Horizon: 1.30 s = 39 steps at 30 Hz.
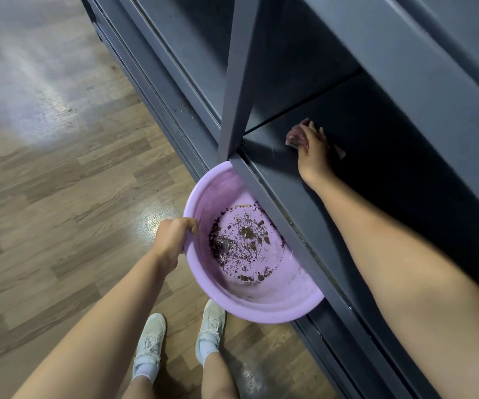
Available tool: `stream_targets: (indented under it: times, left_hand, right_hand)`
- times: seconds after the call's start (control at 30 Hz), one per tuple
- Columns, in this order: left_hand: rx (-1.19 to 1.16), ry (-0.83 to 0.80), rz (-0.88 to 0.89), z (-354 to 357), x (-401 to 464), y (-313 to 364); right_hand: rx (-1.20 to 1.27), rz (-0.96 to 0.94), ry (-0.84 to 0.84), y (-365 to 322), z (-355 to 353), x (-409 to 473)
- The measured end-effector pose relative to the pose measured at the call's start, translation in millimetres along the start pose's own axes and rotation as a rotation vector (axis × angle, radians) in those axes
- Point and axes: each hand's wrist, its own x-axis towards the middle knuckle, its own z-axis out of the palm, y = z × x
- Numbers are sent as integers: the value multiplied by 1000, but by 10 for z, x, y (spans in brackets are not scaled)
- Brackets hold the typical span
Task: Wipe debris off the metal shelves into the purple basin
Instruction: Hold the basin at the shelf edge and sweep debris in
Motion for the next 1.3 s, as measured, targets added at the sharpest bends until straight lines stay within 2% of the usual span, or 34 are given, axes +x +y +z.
stream_targets:
  times: [0.1,0.37,0.6,0.8,1.07,1.3]
  left_hand:
    - [10,-5,4,9,-4,8]
    - [-14,4,10,2,23,-75]
    - [-2,-18,24,-177,-38,-350]
    - [17,-49,29,-632,-253,-638]
    - [-13,-46,139,-1454,-867,-794]
    - [-18,-129,230,-1621,-1385,-744]
  right_hand:
    - [-31,8,-17,-148,115,5]
    - [-36,-284,-159,-126,217,-995]
    - [-77,-247,-260,-217,194,-1659]
    - [-177,-139,-121,-394,93,-2311]
    - [-327,-111,16,-791,-91,-3264]
    - [-325,-38,135,-984,-332,-3922]
